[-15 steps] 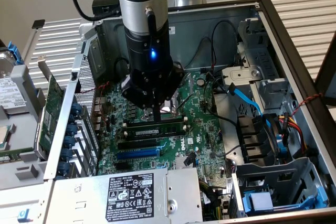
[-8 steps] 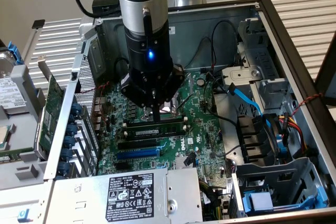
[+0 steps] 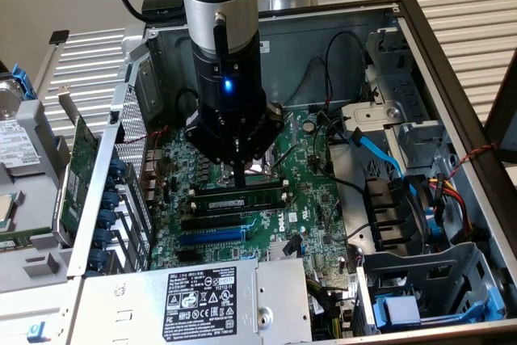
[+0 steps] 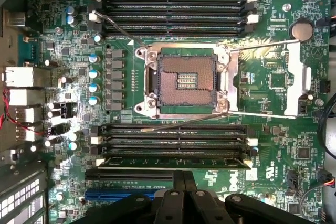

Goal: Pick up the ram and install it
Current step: 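Press down the ram until it locks into place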

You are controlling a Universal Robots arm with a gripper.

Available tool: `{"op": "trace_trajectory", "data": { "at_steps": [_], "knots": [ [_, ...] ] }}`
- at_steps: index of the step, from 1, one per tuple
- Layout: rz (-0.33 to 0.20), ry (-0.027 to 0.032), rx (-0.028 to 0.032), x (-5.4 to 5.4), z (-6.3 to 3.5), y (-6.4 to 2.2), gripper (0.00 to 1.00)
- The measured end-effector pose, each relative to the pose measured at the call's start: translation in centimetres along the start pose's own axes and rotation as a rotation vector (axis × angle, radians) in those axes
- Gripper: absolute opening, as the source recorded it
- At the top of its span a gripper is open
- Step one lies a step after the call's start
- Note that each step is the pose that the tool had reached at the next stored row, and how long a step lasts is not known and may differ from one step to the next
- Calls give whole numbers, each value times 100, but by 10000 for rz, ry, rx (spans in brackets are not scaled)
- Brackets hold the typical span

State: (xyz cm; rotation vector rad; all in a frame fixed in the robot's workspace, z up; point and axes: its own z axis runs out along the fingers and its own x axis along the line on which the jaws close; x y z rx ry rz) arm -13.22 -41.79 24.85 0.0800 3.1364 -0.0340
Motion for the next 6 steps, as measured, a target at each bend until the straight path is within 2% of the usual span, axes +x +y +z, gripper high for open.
{"op": "trace_trajectory", "data": {
  "at_steps": [6],
  "knots": [
    [14,1,0,0,0,0,10]
  ]
}}
